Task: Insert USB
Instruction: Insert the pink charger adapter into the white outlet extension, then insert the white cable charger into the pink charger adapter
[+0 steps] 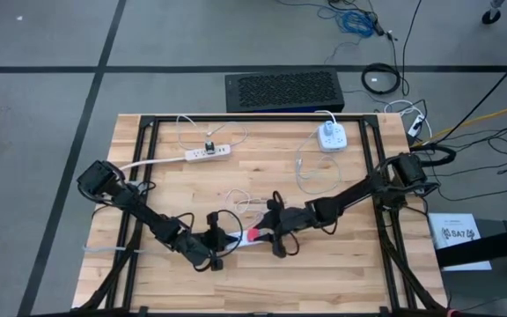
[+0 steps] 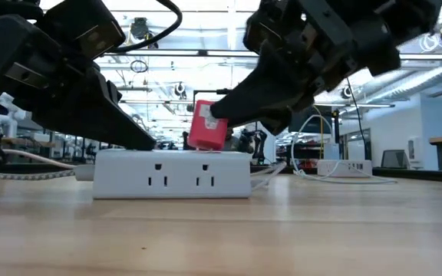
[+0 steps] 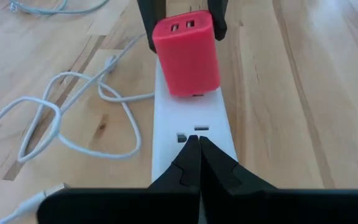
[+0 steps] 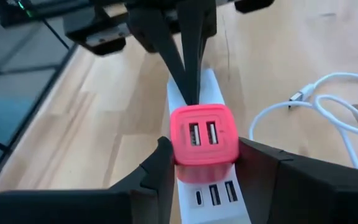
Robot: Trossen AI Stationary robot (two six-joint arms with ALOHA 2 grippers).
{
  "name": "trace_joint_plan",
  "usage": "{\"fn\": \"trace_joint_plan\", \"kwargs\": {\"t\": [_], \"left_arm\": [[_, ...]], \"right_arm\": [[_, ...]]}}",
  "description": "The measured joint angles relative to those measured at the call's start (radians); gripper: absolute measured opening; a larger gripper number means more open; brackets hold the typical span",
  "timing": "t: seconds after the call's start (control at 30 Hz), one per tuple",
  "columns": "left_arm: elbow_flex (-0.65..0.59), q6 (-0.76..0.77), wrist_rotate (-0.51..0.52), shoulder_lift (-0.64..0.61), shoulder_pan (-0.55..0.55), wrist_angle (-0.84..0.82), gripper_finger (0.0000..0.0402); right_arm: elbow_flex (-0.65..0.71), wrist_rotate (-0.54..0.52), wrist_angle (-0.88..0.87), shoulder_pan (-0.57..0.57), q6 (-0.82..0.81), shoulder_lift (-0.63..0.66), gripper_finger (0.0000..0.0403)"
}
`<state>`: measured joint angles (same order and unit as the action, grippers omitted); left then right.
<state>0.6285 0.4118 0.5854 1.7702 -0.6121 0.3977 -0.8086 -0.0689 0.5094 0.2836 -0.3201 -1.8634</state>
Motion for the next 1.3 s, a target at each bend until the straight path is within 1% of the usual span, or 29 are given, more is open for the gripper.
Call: {"fn": "trace_joint_plan", "kwargs": {"t": [0.07, 0.33, 0.4, 0.63, 0.73, 0.87, 0.9, 0.93, 0.97, 1.03, 1.17, 1.3], "left_arm": [[0.0, 0.0, 0.0, 0.0, 0.0, -0.001, 0.0001], [-0.001, 0.001, -0.005, 0.0, 0.005, -0.007, 0.0001], [-0.001, 0.001, -0.005, 0.0, 0.005, -0.007, 0.0001], [-0.001, 0.002, -0.007, 0.0, 0.006, -0.005, 0.0001], [-0.001, 0.002, -0.007, 0.0, 0.007, -0.004, 0.0001], [-0.001, 0.018, -0.008, 0.0, 0.015, -0.004, 0.0001], [-0.001, 0.02, -0.007, 0.0, 0.017, -0.006, 0.0001], [-0.001, 0.021, -0.007, 0.0, 0.017, -0.008, 0.0001], [-0.001, 0.021, -0.01, 0.0, 0.017, -0.005, 0.0001], [-0.001, 0.023, -0.007, 0.0, 0.016, -0.007, 0.0001], [-0.001, 0.024, -0.013, 0.0, 0.016, -0.009, 0.0001], [-0.001, 0.023, -0.013, 0.0, 0.016, -0.009, 0.0001]], "right_arm": [[-0.042, 0.0, -0.076, -0.001, -0.001, 0.001, 0.0112], [-0.296, 0.0, -0.507, -0.002, 0.045, -0.042, 0.0112], [-0.333, 0.0, -0.576, -0.002, 0.044, -0.047, 0.0112], [-0.38, -0.002, -0.697, -0.002, 0.005, -0.049, 0.0112], [-0.393, -0.001, -0.721, -0.003, 0.003, -0.049, 0.0112], [-0.435, 0.004, -0.806, -0.015, 0.004, -0.051, 0.011], [-0.439, 0.005, -0.827, -0.021, 0.003, -0.051, 0.0103], [-0.438, -0.007, -0.856, -0.027, 0.003, -0.052, 0.0062], [-0.434, -0.018, -0.867, -0.033, 0.002, -0.056, 0.0033], [-0.439, -0.018, -0.873, -0.042, 0.002, -0.063, 0.0005], [-0.447, -0.012, -0.88, -0.049, 0.0, -0.079, 0.0003], [-0.491, -0.015, -0.941, -0.047, 0.028, -0.083, 0.0003]]}}
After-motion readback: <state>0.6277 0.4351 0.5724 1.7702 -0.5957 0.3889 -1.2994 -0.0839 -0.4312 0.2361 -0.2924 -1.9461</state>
